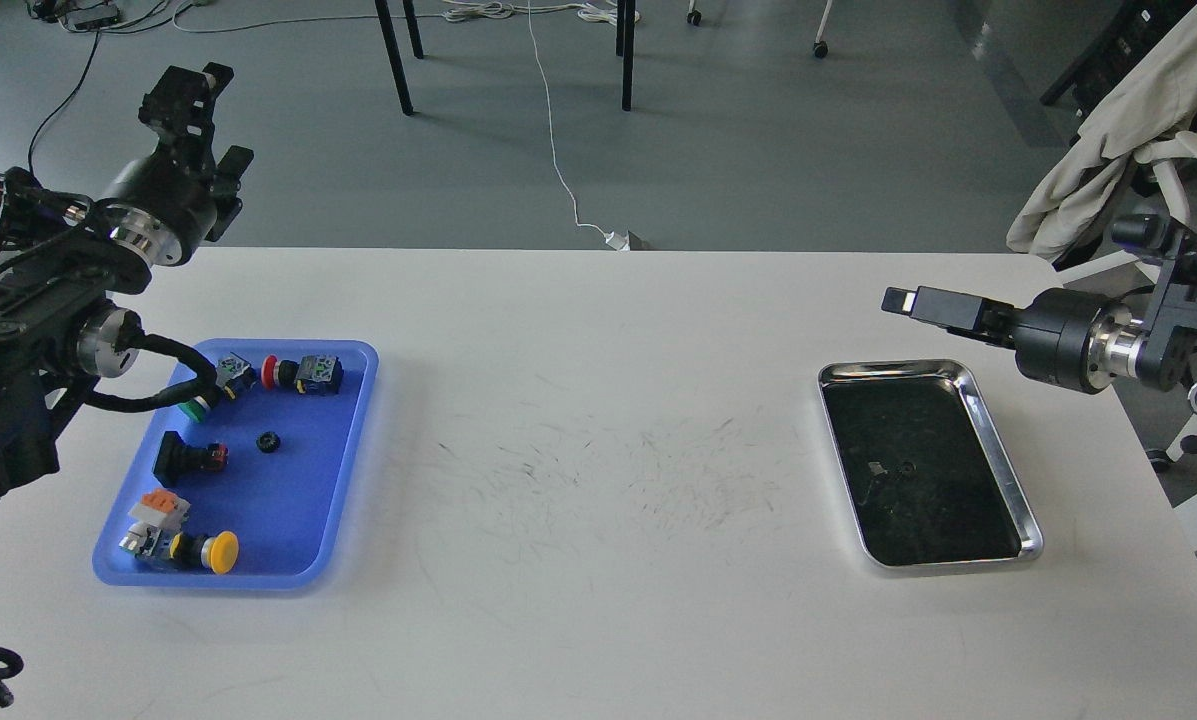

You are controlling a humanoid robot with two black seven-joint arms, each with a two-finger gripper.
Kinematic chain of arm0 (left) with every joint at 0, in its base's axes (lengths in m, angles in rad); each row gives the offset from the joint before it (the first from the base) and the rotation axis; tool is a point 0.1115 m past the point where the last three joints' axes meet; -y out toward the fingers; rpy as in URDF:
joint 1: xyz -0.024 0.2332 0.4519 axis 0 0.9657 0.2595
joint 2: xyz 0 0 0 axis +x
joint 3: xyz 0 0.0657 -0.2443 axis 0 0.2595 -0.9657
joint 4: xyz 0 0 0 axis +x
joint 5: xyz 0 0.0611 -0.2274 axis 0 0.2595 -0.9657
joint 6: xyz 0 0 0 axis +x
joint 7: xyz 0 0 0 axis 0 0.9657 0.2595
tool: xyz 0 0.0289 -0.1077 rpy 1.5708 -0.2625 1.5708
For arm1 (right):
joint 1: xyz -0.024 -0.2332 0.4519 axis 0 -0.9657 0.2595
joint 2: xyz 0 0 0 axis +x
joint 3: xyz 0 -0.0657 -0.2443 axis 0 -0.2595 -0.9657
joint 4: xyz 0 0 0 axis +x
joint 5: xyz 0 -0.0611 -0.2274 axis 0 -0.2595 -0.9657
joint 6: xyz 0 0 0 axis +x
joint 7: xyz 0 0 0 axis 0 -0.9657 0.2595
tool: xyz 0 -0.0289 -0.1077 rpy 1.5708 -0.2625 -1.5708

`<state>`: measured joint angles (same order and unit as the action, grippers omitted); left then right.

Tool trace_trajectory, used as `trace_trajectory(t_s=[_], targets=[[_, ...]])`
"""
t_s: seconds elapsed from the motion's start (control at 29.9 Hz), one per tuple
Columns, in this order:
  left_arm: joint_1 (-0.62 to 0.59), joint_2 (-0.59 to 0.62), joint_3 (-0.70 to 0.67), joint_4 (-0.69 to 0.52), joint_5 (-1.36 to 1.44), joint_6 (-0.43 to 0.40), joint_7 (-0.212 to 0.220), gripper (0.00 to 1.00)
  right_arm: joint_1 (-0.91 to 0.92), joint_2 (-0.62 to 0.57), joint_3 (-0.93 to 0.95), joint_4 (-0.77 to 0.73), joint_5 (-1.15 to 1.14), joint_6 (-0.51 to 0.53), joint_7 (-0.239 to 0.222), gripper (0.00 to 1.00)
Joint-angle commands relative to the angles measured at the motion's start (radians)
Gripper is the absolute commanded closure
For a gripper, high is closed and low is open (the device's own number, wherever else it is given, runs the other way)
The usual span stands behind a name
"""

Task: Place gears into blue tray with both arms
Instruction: 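Reach the right gripper down into the steel tray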

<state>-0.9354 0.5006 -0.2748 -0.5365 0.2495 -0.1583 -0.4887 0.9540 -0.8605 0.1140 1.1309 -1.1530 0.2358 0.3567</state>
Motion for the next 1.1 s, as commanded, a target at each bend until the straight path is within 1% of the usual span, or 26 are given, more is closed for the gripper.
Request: trace_trajectory(t_s=[0.0, 0.07, 0.17, 0.2, 0.23, 0.27, 0.37, 0.43, 0.47, 0.53, 0.6, 0.64, 0.74, 0.87, 1.07], targets=[[-0.014, -0.022, -0.04, 0.018, -0.065, -0.056, 0.0, 0.02, 0.012, 0.002, 0.0, 0.006, -0.149, 0.022, 0.004, 0.02], [-0.017, -0.019, -0.067, 0.015, -0.094, -0.082, 0.0, 0.02, 0.017, 0.002, -0.002, 0.02, -0.217, 0.031, 0.008, 0.02], [-0.019, -0.025, -0.112, 0.02, -0.114, -0.087, 0.002, 0.02, 0.02, 0.002, -0.002, 0.043, -0.266, 0.033, 0.027, 0.02], [-0.017, -0.027, -0.129, 0.017, -0.121, -0.087, 0.027, 0.02, 0.02, 0.002, -0.002, 0.047, -0.275, 0.033, 0.03, 0.02], [-0.013, -0.028, -0.141, 0.023, -0.125, -0.081, 0.038, 0.01, 0.025, 0.002, -0.002, 0.05, -0.28, 0.033, 0.031, 0.02], [-0.014, -0.028, -0.147, 0.021, -0.128, -0.092, 0.05, 0.01, 0.031, 0.002, -0.002, 0.053, -0.281, 0.036, 0.031, 0.02], [-0.006, -0.036, -0.155, 0.015, -0.148, -0.104, 0.105, 0.01, 0.043, 0.003, -0.013, 0.061, -0.315, 0.043, 0.034, 0.02], [-0.005, -0.03, -0.156, 0.006, -0.179, -0.135, 0.119, 0.01, 0.051, 0.003, -0.023, 0.061, -0.347, 0.046, 0.039, 0.02], [-0.005, -0.034, -0.158, 0.012, -0.194, -0.139, 0.12, 0.01, 0.054, 0.003, -0.027, 0.063, -0.369, 0.053, 0.05, 0.02], [-0.005, -0.04, -0.165, 0.01, -0.228, -0.158, 0.136, 0.01, 0.061, 0.003, -0.059, 0.069, -0.472, 0.054, 0.088, 0.02], [-0.003, -0.046, -0.165, 0.016, -0.239, -0.155, 0.143, 0.01, 0.077, 0.002, -0.071, 0.079, -0.539, 0.054, 0.128, 0.03], [-0.003, -0.054, -0.165, 0.01, -0.239, -0.161, 0.144, 0.01, 0.08, 0.002, -0.074, 0.079, -0.542, 0.054, 0.132, 0.03], [0.0, -0.071, -0.155, 0.033, -0.24, -0.152, 0.142, 0.01, 0.088, 0.0, -0.077, 0.079, -0.557, 0.054, 0.132, 0.03], [0.02, -0.102, -0.153, 0.115, -0.237, -0.161, 0.144, 0.01, 0.095, -0.005, -0.106, 0.079, -0.645, 0.057, 0.132, 0.03], [0.023, -0.131, -0.17, 0.116, -0.24, -0.168, 0.142, 0.01, 0.14, -0.002, -0.172, 0.061, -0.772, 0.056, 0.132, 0.05]])
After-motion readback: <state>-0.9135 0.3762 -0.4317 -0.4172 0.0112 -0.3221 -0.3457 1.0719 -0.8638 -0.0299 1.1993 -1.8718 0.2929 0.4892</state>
